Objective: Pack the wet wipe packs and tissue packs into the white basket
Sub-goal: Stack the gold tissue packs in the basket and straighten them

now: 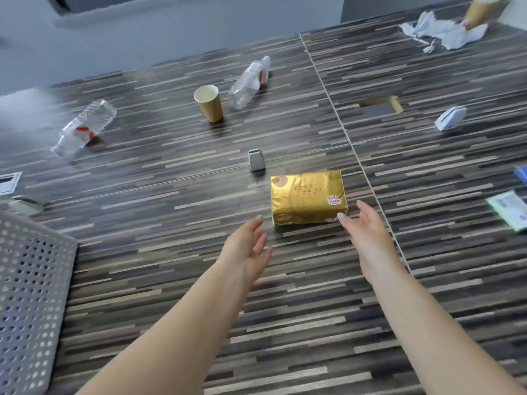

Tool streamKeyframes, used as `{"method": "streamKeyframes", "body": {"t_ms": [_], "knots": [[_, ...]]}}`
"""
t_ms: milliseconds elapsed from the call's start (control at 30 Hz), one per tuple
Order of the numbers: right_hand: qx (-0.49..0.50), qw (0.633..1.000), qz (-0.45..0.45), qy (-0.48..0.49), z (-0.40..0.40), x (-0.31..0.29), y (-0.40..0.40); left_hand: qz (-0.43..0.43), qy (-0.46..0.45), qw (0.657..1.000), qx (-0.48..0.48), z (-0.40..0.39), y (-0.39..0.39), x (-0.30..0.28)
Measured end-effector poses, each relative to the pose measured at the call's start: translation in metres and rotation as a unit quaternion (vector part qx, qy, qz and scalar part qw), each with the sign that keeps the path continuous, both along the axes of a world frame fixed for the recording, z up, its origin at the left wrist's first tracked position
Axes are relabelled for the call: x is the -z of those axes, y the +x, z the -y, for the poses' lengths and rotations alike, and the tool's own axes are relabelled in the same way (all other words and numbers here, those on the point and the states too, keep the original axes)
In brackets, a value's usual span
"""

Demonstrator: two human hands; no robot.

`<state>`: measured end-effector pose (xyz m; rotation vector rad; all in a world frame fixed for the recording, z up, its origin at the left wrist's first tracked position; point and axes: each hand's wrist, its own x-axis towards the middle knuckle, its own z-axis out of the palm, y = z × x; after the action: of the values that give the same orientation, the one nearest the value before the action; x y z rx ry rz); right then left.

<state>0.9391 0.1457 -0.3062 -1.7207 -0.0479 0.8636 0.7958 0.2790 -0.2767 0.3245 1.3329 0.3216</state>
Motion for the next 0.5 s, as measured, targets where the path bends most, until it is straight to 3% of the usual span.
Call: {"method": "streamKeyframes", "body": {"t_ms": [167, 300, 500], "knots": [[-0.009, 0.998, 0.032, -0.052, -0.026, 0.018, 0.035, -0.020, 0.092, 0.993, 0.076, -0.025, 0.044, 0.013], [-0.030, 0.996, 0.035, -0.070, -0.046, 0.035, 0.054, -0.082, 0.215, 0.942, 0.243, -0.040, 0.069, 0.042], [-0.075, 0.995, 0.015, -0.071, -0.055, 0.050, 0.052, -0.072, 0.201, 0.919, 0.330, -0.048, 0.075, 0.066]]}}
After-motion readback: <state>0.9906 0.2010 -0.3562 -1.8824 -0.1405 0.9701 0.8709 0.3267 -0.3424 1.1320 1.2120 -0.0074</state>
